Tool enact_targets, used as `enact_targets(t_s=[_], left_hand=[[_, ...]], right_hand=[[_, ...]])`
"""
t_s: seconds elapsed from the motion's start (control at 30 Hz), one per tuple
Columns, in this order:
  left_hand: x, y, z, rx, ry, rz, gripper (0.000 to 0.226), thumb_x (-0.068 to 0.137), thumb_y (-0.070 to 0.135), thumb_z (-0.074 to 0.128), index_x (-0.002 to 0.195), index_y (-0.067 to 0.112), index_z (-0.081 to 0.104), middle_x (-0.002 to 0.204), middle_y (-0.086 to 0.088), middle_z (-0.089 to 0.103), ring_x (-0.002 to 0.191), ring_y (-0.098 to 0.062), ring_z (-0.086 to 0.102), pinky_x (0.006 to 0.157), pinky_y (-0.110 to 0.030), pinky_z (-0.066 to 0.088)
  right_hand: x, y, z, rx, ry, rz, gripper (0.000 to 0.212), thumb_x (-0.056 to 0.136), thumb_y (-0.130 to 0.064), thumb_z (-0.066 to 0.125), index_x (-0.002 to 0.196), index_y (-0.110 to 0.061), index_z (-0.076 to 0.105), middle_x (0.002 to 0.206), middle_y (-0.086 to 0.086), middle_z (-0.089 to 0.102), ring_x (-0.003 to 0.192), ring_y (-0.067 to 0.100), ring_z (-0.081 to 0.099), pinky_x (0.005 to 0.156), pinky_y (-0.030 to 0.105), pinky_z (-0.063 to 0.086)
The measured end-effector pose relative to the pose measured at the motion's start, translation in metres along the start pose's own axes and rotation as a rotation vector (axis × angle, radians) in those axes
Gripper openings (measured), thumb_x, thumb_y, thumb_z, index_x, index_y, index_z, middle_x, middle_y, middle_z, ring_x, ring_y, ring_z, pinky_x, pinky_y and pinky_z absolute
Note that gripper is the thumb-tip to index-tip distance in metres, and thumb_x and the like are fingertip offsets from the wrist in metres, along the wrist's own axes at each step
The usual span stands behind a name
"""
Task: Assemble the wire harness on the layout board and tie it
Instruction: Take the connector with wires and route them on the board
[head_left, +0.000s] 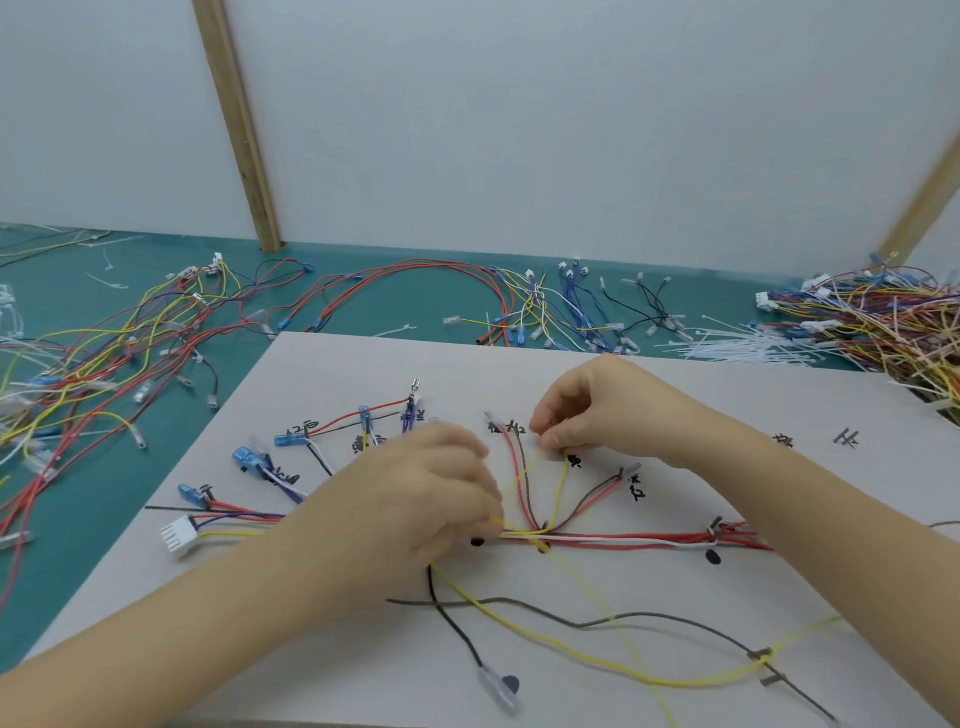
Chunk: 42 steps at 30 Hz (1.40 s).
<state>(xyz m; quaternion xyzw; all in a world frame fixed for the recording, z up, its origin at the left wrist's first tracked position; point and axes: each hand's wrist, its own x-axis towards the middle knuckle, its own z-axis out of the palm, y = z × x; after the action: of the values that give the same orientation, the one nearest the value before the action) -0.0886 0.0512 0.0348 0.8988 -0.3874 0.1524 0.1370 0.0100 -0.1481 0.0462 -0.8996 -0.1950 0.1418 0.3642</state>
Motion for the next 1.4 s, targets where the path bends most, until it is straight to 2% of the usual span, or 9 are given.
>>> enact_targets(t_s=[0.17, 0.27, 0.4, 0.53, 0.67, 0.8, 0.9, 1.07, 1.4], left_hand=[[0.000, 0.022, 0.007, -0.086, -0.123, 0.001, 0.035, 0.085, 0.031, 0.042, 0.074, 0.019, 0.073, 0.073, 0.008, 0.067, 0.073, -0.013, 0.063, 0.066, -0.020, 0.046], [0.009, 0.031, 0.013, -0.049, -0.079, 0.031, 0.037, 0.083, 0.031, 0.038, 0.072, 0.022, 0.073, 0.066, 0.009, 0.065, 0.065, -0.012, 0.062, 0.059, -0.020, 0.046], [0.014, 0.038, 0.017, -0.040, -0.010, -0.024, 0.038, 0.081, 0.033, 0.037, 0.068, 0.026, 0.073, 0.057, 0.010, 0.061, 0.055, -0.011, 0.060, 0.045, -0.017, 0.042], [0.019, 0.041, 0.026, -0.101, 0.047, -0.083, 0.039, 0.083, 0.035, 0.039, 0.069, 0.019, 0.072, 0.055, 0.006, 0.061, 0.054, -0.016, 0.060, 0.040, -0.021, 0.046], [0.019, 0.045, 0.035, -0.052, 0.072, -0.085, 0.037, 0.080, 0.037, 0.041, 0.069, 0.022, 0.073, 0.055, 0.009, 0.062, 0.053, -0.016, 0.061, 0.039, -0.020, 0.045], [0.017, 0.050, 0.036, -0.032, 0.052, -0.072, 0.035, 0.077, 0.035, 0.041, 0.091, 0.027, 0.072, 0.063, 0.014, 0.065, 0.059, -0.010, 0.062, 0.043, -0.014, 0.043], [0.017, 0.053, 0.037, -0.032, -0.008, -0.022, 0.034, 0.081, 0.033, 0.040, 0.089, 0.025, 0.072, 0.078, 0.014, 0.069, 0.069, -0.010, 0.063, 0.057, -0.015, 0.049], [0.014, 0.059, 0.038, 0.037, -0.063, -0.027, 0.035, 0.081, 0.033, 0.036, 0.079, 0.025, 0.070, 0.082, 0.016, 0.069, 0.074, -0.007, 0.062, 0.068, -0.018, 0.046], [0.015, 0.063, 0.041, 0.030, -0.092, -0.054, 0.035, 0.078, 0.038, 0.036, 0.079, 0.026, 0.069, 0.081, 0.016, 0.067, 0.082, -0.006, 0.065, 0.071, -0.018, 0.051]], right_hand=[[-0.022, -0.012, -0.007, -0.017, 0.035, -0.064, 0.021, 0.079, -0.009, 0.068, 0.076, -0.029, 0.068, 0.074, -0.017, 0.069, 0.069, -0.002, 0.065, 0.066, 0.008, 0.047], [-0.045, -0.022, -0.013, -0.151, 0.071, -0.058, 0.005, 0.080, -0.026, 0.064, 0.077, -0.027, 0.067, 0.066, -0.021, 0.066, 0.060, -0.003, 0.060, 0.059, 0.013, 0.046], [-0.093, -0.029, -0.006, 0.015, -0.258, 0.074, 0.033, 0.063, -0.061, 0.058, 0.081, -0.033, 0.058, 0.067, -0.009, 0.069, 0.054, 0.003, 0.059, 0.051, 0.019, 0.047], [-0.119, -0.017, -0.004, 0.340, -0.547, 0.214, 0.030, 0.072, -0.033, 0.067, 0.095, -0.023, 0.050, 0.057, -0.004, 0.063, 0.048, 0.009, 0.058, 0.052, 0.019, 0.048], [-0.130, -0.006, -0.034, 0.515, -0.444, 0.320, 0.019, 0.071, -0.033, 0.068, 0.084, -0.020, 0.063, 0.042, -0.004, 0.043, 0.031, 0.008, 0.034, 0.036, 0.017, 0.037], [-0.135, 0.009, -0.064, -0.024, -0.013, 0.169, 0.052, 0.040, -0.072, 0.073, 0.073, -0.033, 0.071, 0.040, -0.002, 0.040, 0.034, 0.004, 0.029, 0.035, 0.014, 0.026], [-0.131, 0.024, -0.081, -0.315, 0.232, 0.183, 0.009, 0.062, -0.052, 0.073, 0.064, -0.045, 0.067, 0.041, -0.008, 0.048, 0.038, 0.003, 0.040, 0.045, 0.019, 0.034], [-0.118, 0.042, -0.064, -0.576, 0.152, 0.312, 0.021, 0.067, -0.047, 0.071, 0.052, -0.036, 0.062, 0.053, -0.022, 0.057, 0.052, -0.002, 0.052, 0.050, 0.018, 0.039], [-0.106, 0.029, -0.077, -0.880, -0.028, 0.444, 0.028, 0.083, -0.054, 0.056, 0.060, -0.040, 0.060, 0.056, -0.013, 0.052, 0.054, -0.002, 0.046, 0.050, 0.020, 0.035]])
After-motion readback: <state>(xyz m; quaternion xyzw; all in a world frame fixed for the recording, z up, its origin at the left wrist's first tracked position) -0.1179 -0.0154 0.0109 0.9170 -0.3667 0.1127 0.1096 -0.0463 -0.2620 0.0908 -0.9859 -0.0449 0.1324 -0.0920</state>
